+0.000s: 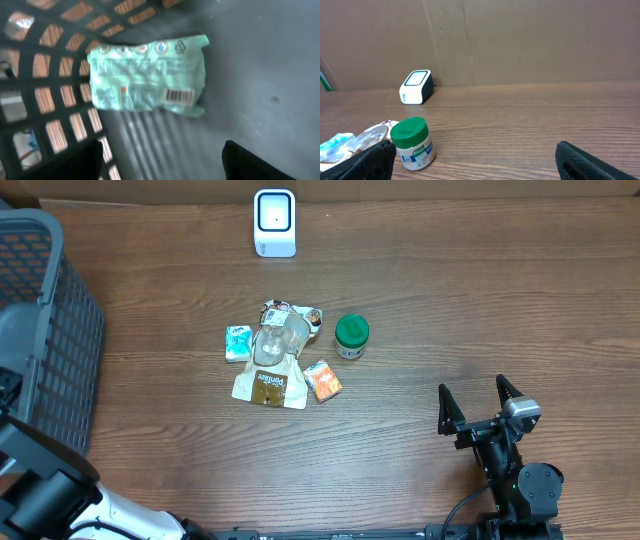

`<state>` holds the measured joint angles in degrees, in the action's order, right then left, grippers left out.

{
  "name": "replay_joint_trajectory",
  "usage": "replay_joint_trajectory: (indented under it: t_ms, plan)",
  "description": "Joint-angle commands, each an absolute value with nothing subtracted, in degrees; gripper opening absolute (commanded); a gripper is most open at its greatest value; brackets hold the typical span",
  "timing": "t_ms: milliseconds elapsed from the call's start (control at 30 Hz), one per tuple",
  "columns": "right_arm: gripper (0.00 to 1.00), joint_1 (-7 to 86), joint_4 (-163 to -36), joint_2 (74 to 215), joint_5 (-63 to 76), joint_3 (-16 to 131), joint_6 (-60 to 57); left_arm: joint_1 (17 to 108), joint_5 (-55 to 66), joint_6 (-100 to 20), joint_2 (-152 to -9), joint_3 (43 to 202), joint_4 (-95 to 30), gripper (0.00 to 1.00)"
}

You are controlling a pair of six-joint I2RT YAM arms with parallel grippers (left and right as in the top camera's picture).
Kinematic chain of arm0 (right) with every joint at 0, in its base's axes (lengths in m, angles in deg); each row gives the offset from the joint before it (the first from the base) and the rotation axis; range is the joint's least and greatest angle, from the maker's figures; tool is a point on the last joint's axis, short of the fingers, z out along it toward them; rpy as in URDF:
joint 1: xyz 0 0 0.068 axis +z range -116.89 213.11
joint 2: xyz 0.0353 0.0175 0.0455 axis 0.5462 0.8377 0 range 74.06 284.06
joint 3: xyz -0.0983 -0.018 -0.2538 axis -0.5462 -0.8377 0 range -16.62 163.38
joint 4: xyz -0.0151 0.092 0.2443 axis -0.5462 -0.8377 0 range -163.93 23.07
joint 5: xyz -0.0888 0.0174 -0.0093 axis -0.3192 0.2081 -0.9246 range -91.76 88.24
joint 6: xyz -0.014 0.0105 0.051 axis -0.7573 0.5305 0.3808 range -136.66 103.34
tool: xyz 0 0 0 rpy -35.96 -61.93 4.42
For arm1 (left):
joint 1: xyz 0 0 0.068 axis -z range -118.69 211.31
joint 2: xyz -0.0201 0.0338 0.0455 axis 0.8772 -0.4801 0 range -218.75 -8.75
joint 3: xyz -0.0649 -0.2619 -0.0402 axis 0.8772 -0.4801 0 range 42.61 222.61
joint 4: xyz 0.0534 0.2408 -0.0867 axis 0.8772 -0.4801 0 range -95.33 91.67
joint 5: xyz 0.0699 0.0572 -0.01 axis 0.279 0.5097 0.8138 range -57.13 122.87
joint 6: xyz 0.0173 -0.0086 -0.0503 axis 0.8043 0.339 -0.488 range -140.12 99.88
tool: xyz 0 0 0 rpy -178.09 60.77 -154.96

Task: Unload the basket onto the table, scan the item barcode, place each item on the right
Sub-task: 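Move the left gripper back into the basket toward the green wipes pack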

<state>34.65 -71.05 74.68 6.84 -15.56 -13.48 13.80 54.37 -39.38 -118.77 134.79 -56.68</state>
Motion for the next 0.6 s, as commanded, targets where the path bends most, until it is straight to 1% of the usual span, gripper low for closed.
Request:
replay_joint_trajectory:
  t_ms: [0, 167, 367, 567]
  plan:
    - [1.00, 34.5, -70.9, 74.2, 6.9, -16.2, -13.5, 13.6, 60.6, -36.3, -122.0, 133.9, -54.8, 0.78]
    - [1.00, 34.5, -70.9, 74.2, 6.9, -16.2, -13.5, 13.6, 60.4, -34.7, -125.5, 133.9, -51.9, 0.77]
    - [1.00, 34.5, -70.9, 74.2, 6.9, -16.2, -13.5, 13.7, 60.5, -33.4, -127.8, 133.9, -50.1, 0.73]
    - [1.00, 34.5, -70.9, 74.2, 6.9, -16.2, -13.5, 13.2, 63.5, -32.8, -128.6, 133.9, -47.3, 0.76]
